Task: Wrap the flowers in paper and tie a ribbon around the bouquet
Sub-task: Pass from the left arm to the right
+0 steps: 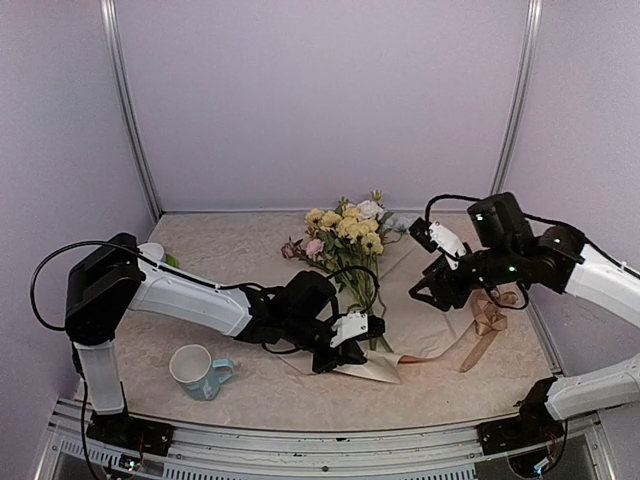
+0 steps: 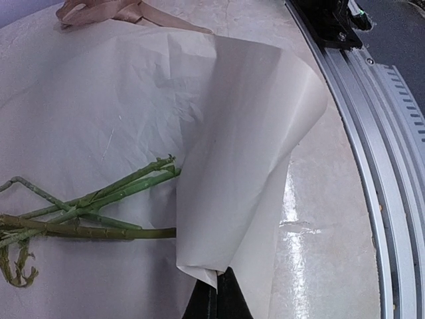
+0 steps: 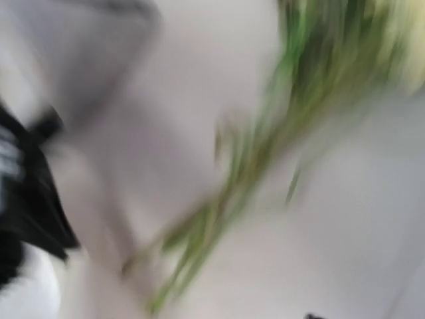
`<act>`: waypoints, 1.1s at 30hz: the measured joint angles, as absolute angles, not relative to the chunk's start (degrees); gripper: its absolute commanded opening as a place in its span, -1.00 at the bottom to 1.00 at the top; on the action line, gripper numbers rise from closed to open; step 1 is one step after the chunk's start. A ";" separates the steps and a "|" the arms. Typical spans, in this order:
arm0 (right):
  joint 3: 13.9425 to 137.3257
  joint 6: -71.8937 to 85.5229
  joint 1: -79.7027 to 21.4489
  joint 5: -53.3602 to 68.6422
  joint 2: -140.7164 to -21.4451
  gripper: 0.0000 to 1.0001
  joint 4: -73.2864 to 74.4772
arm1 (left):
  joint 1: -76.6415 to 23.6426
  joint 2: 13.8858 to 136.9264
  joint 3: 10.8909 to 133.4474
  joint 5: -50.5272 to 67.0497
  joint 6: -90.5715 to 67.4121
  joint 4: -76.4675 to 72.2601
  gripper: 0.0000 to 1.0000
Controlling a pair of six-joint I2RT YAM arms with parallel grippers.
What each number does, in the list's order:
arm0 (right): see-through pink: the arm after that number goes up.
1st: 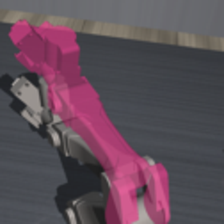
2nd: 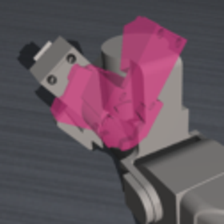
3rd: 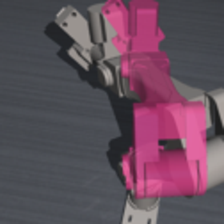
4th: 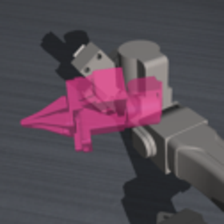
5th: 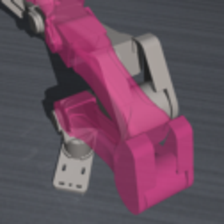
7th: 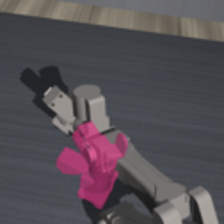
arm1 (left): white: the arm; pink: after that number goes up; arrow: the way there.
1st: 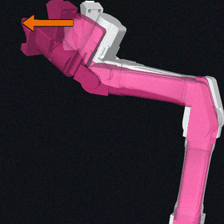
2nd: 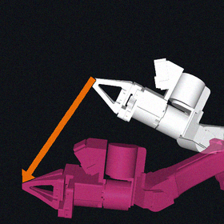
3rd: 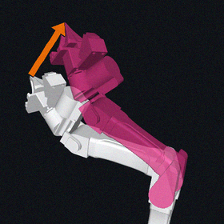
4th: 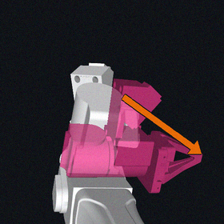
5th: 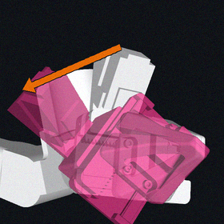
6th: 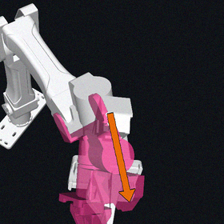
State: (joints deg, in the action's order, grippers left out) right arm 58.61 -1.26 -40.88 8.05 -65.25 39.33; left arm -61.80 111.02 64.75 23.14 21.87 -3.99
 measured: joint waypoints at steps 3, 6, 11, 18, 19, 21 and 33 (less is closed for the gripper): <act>52.88 -14.11 -41.15 8.93 -53.23 0.42 28.29 | -61.63 111.11 65.58 24.71 21.45 -3.70 -1.00; 43.92 -29.58 -41.17 13.34 -44.97 0.43 23.73 | -61.52 111.74 66.94 25.76 21.26 -3.25 -1.00; 35.16 -46.68 -41.19 20.82 -46.96 0.38 28.82 | -61.28 112.27 67.66 26.98 21.28 -2.28 -1.00; 28.32 -54.02 -42.22 25.96 -48.23 0.09 26.33 | -60.69 113.49 68.73 28.16 21.98 -0.49 -1.00; 27.11 -54.04 -42.44 25.96 -48.58 0.02 24.16 | -60.66 113.73 68.93 28.23 22.11 -0.40 -1.00; 25.17 -53.80 -43.09 25.71 -49.60 -0.10 20.32 | -60.66 113.93 68.95 28.34 22.24 -0.34 -1.00; 23.68 -55.11 -47.27 19.77 -56.62 -1.00 8.19 | -60.29 114.08 68.95 30.02 23.86 0.60 -0.39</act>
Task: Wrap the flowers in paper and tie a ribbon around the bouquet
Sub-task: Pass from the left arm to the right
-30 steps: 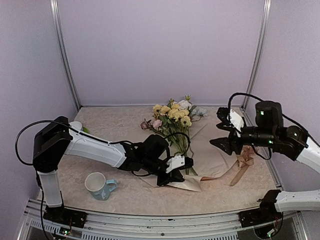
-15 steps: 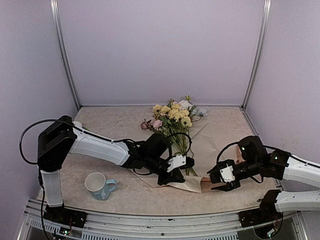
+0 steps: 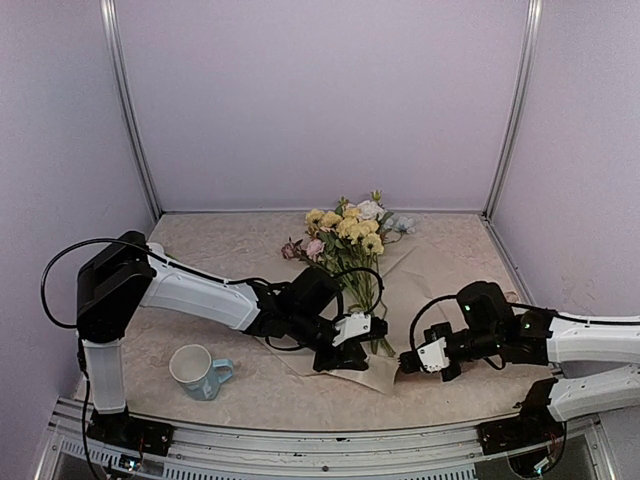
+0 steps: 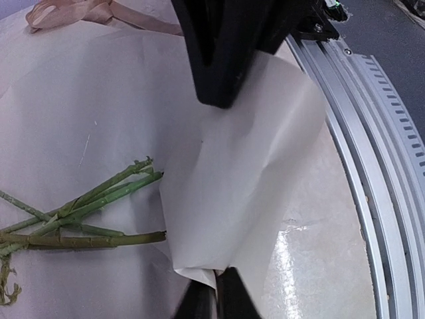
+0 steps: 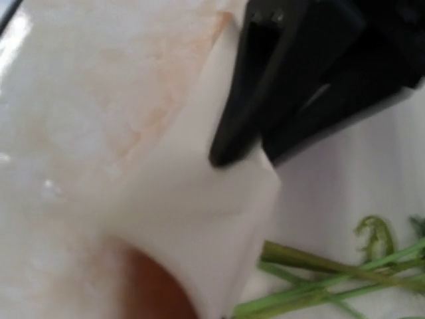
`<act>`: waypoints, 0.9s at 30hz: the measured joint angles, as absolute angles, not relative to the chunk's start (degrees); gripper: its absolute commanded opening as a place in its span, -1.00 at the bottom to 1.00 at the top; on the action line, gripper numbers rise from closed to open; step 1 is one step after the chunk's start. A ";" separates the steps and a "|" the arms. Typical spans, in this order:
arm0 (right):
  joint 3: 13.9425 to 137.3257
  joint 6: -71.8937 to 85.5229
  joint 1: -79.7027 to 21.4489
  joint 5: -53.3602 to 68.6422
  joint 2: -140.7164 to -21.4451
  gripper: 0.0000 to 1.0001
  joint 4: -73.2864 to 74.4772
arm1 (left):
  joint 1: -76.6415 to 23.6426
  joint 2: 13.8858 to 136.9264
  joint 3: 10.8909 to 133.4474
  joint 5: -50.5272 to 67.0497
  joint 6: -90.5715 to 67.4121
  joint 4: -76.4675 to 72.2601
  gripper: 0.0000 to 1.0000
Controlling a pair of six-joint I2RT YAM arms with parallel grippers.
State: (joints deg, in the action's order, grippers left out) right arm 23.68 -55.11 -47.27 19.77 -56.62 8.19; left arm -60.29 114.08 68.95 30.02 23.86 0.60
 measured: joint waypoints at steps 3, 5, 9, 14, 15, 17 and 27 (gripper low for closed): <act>24.77 -54.41 -47.29 20.53 -58.63 -1.00 9.17 | -60.18 114.08 68.95 30.74 24.77 0.82 0.38; 26.74 -53.19 -47.29 20.49 -59.20 -1.00 10.59 | -60.12 113.95 68.86 31.07 24.47 0.62 0.70; 29.65 -50.26 -46.44 20.69 -58.78 -1.00 12.12 | -59.68 108.29 62.74 32.10 23.97 -3.99 0.89; 30.55 -45.21 -43.97 21.58 -59.57 -1.00 15.86 | -61.06 99.68 57.56 28.88 24.80 -7.29 0.78; 30.92 -44.34 -43.57 21.98 -59.92 -1.00 16.43 | -62.04 99.74 57.82 26.87 25.23 -7.68 0.78; 31.90 -42.28 -42.72 22.94 -60.90 -1.00 17.02 | -65.54 100.55 57.76 20.56 26.15 -8.82 0.78; 32.91 -39.33 -41.30 23.79 -63.07 -1.00 18.50 | -68.18 104.16 54.43 8.45 20.84 -16.71 -0.62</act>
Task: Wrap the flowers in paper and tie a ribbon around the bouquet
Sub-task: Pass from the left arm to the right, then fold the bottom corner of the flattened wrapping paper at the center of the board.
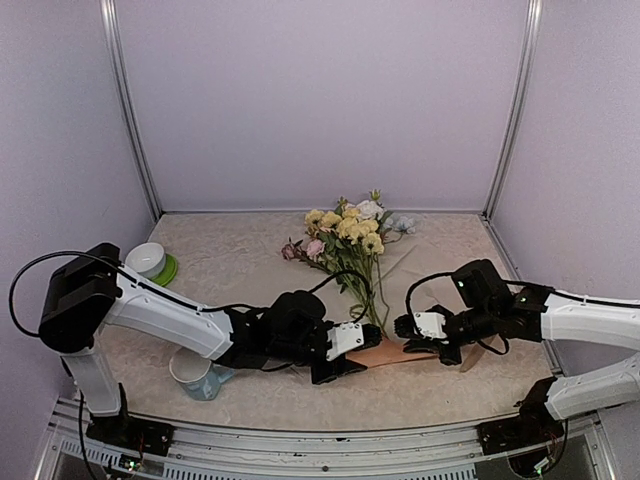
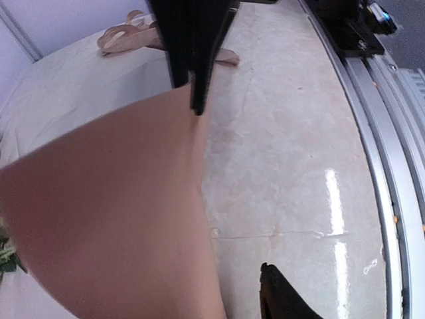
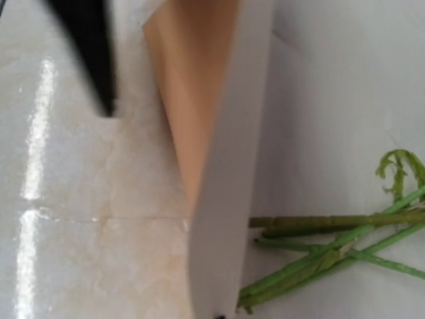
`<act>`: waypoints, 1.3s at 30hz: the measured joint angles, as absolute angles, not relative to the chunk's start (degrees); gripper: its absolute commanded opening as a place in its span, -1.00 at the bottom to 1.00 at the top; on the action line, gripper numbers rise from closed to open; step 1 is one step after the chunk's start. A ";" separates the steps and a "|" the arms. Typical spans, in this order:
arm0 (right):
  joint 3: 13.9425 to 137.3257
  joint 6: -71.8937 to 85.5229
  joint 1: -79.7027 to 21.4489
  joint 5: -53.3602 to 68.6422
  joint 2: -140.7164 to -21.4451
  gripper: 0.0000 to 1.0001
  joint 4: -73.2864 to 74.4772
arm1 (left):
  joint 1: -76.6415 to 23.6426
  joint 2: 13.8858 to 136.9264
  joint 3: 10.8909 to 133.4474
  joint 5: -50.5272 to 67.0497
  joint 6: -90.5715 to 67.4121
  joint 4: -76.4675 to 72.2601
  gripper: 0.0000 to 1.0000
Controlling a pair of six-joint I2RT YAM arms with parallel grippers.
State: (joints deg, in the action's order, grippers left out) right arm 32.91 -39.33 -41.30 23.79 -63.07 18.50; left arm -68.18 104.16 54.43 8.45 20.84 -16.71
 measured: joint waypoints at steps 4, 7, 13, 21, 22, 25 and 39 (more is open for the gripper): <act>32.91 -39.27 -40.95 23.81 -63.02 -0.63 18.85 | -66.76 105.12 54.96 9.74 18.20 -17.58 -1.00; 32.91 -37.28 -40.86 23.51 -62.33 -0.17 18.65 | -65.78 105.12 55.07 11.94 16.08 -17.85 -1.00; 32.97 -28.32 -40.69 23.09 -55.83 0.22 14.15 | -62.76 106.43 59.02 14.76 13.45 -16.14 -1.00; 35.22 -4.49 -39.75 22.85 -55.16 0.40 5.69 | -59.44 112.49 68.14 15.20 12.71 -10.22 -1.00; 35.48 -1.96 -39.03 22.68 -56.05 0.38 5.43 | -59.16 113.40 69.04 15.16 12.73 -9.26 -1.00; 35.55 5.76 -35.44 23.33 -60.90 0.29 5.37 | -58.43 116.03 71.72 14.66 12.86 -6.31 -1.00; 30.89 18.65 -29.19 35.44 -71.35 0.20 7.01 | -56.93 121.34 77.34 13.15 13.13 1.56 -1.00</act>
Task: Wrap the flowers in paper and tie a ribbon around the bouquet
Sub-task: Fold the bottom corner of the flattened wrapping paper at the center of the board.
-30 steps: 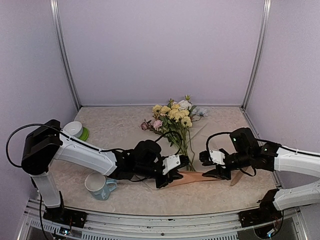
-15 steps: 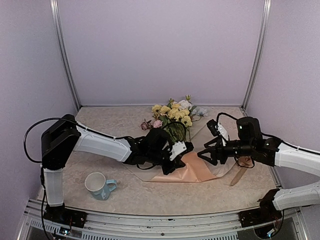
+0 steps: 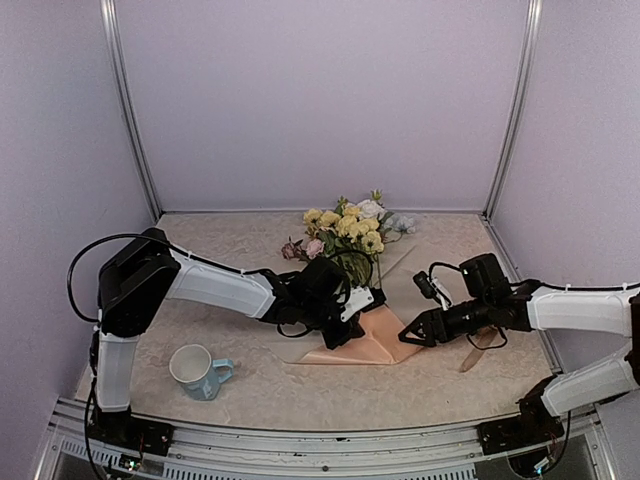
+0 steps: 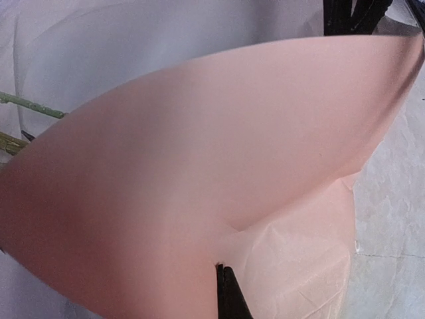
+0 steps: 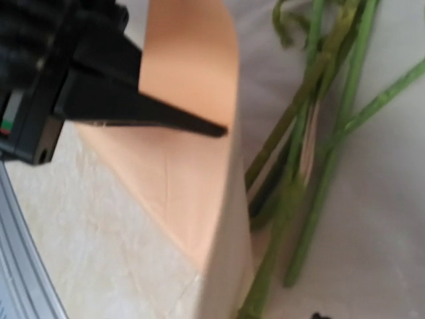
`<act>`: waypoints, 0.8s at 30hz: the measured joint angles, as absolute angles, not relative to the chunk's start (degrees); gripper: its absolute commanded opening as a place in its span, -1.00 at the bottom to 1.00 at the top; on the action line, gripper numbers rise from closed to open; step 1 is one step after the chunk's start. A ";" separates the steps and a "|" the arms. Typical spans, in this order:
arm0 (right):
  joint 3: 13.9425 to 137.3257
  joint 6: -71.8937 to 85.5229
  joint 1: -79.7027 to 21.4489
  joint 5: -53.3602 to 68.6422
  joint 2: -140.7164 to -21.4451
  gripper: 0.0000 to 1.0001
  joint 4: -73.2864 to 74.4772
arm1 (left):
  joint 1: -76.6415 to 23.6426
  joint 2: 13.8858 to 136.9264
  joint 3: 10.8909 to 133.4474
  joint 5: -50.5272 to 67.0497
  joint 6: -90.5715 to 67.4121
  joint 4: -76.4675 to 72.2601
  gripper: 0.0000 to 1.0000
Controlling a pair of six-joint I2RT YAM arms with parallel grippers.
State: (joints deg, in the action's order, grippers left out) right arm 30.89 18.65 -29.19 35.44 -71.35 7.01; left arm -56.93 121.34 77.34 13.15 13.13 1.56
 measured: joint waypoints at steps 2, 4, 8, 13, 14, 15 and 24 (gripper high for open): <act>30.92 18.52 -29.36 35.75 -71.24 0.04 7.79 | -56.93 121.40 77.47 13.13 13.19 1.98 -1.00; 31.03 18.17 -29.71 34.85 -71.20 -0.12 8.82 | -56.93 121.56 77.76 13.13 13.28 2.31 -1.00; 31.24 18.28 -30.24 31.99 -71.59 -0.28 11.97 | -56.93 121.62 77.95 13.08 13.37 2.35 -1.00; 31.86 20.51 -30.26 29.21 -73.36 -0.54 17.67 | -56.93 121.62 78.13 13.08 13.98 2.59 -1.00; 32.42 20.73 -30.26 28.25 -73.73 -0.59 19.16 | -56.93 121.62 78.17 13.10 14.13 2.61 -1.00; 32.95 20.95 -30.26 27.42 -73.95 -0.65 20.27 | -56.93 121.62 78.17 13.10 14.31 2.61 -1.00; 35.16 20.67 -30.26 25.02 -76.88 -1.00 22.55 | -56.93 121.62 78.04 13.04 15.05 2.63 -0.48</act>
